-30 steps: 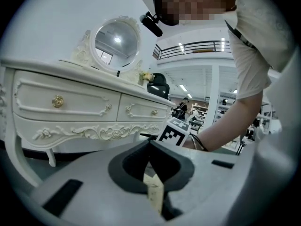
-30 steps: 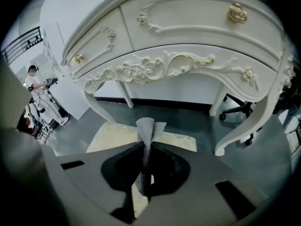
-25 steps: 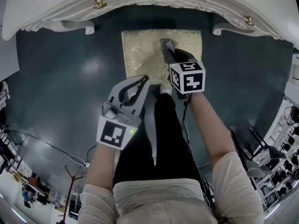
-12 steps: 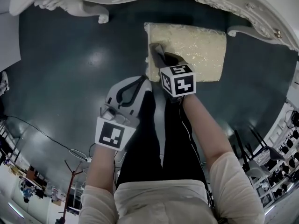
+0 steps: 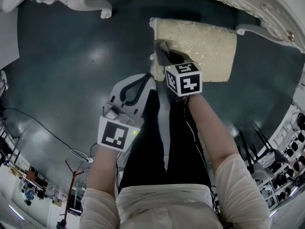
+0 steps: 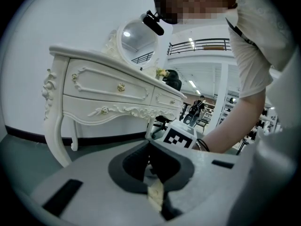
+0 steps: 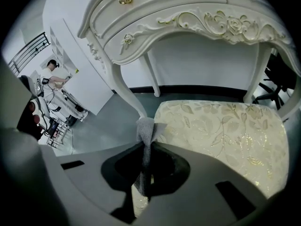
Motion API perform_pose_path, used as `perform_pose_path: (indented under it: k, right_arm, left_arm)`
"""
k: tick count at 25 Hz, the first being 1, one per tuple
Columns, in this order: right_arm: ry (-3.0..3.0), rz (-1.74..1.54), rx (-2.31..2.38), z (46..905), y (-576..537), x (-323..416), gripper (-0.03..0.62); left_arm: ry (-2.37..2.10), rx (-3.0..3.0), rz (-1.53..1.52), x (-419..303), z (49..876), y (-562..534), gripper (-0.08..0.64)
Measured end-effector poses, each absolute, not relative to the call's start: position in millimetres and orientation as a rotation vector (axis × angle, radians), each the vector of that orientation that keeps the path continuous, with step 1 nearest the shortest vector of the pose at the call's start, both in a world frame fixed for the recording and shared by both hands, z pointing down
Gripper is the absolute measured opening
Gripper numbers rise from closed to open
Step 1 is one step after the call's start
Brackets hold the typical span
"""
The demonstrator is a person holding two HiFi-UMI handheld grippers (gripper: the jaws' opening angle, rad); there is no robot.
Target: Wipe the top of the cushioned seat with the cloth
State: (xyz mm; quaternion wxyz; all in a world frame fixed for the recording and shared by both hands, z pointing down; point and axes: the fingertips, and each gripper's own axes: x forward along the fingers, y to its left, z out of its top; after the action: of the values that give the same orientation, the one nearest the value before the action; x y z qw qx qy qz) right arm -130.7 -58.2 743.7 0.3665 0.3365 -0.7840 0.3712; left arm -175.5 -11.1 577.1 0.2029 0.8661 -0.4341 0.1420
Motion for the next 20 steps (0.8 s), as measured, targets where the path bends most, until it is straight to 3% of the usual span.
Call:
perform_pose_path:
  k: [20]
  right_arm:
    - [-2.007, 0.865, 0.923, 741, -80, -17, 0.031]
  left_arm:
    - [-1.184, 2.419, 0.412, -77, 578, -26, 0.002]
